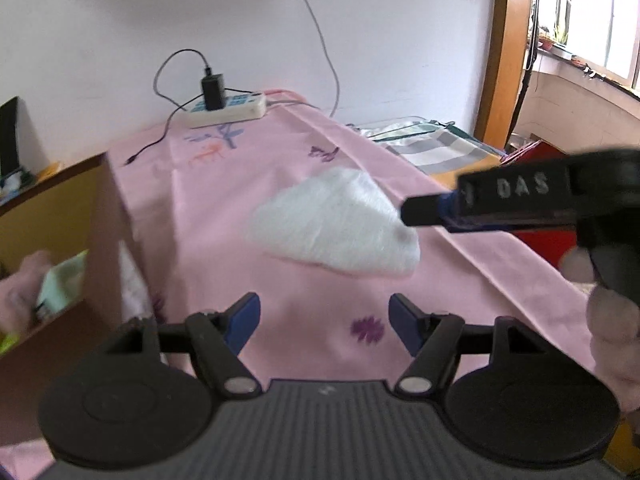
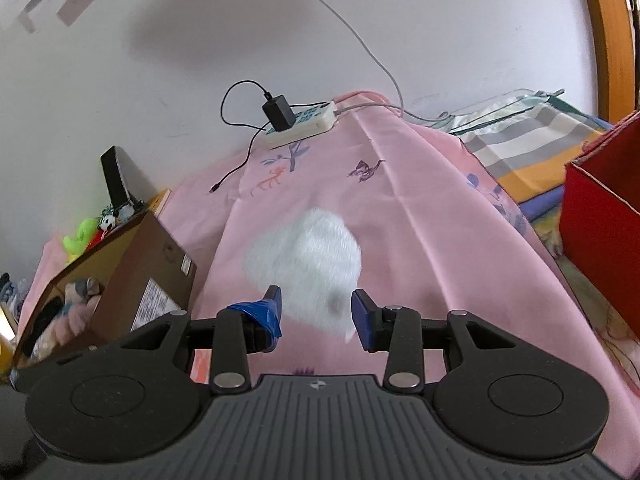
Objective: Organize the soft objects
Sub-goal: 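Move the right gripper back to the white fluffy item, then grasp the white fluffy item with the right gripper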
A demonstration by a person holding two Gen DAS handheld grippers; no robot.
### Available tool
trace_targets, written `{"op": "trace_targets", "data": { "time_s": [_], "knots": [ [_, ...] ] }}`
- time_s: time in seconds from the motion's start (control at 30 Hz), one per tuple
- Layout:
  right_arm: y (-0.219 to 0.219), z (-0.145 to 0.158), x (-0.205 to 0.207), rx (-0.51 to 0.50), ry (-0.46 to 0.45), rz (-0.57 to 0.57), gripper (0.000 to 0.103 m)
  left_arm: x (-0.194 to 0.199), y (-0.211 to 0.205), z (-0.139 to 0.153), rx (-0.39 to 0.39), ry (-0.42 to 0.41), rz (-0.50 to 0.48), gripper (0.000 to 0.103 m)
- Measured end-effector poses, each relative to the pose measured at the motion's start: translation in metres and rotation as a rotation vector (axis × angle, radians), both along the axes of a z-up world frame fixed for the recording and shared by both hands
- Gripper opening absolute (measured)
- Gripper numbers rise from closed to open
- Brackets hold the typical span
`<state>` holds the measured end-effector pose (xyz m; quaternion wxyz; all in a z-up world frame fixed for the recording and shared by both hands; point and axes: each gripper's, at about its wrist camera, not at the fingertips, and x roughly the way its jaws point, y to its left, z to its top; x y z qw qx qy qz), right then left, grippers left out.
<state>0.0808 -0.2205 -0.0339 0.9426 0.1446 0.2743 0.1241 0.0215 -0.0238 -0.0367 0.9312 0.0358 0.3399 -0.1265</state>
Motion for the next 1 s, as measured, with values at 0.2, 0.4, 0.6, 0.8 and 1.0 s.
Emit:
{"op": "trace_targets", "data": {
  "time_s": [0.2,0.4,0.6,0.8,1.0],
  "knots": [
    [-0.007,0.003,0.042,0.024,0.018,0.006,0.022,0.035,-0.009,-0.007,-0.017,0.019,0.009,0.071],
    [-0.019,-0.01,0.082,0.137,0.098,0.007,0.022,0.06,-0.013,-0.019,-0.059,0.061,-0.011,0.072],
    [-0.008,-0.028,0.089,0.135,0.18,0.075,0.022,0.071,-0.015,-0.027,-0.074,0.092,-0.03,0.075],
    [-0.002,-0.025,0.07,0.128,0.178,0.134,0.023,0.065,-0.016,-0.027,-0.069,0.074,-0.056,0.075],
    [0.008,-0.021,0.041,0.108,0.162,0.191,0.021,0.045,-0.016,-0.02,-0.061,0.036,-0.114,0.067]
  ]
}}
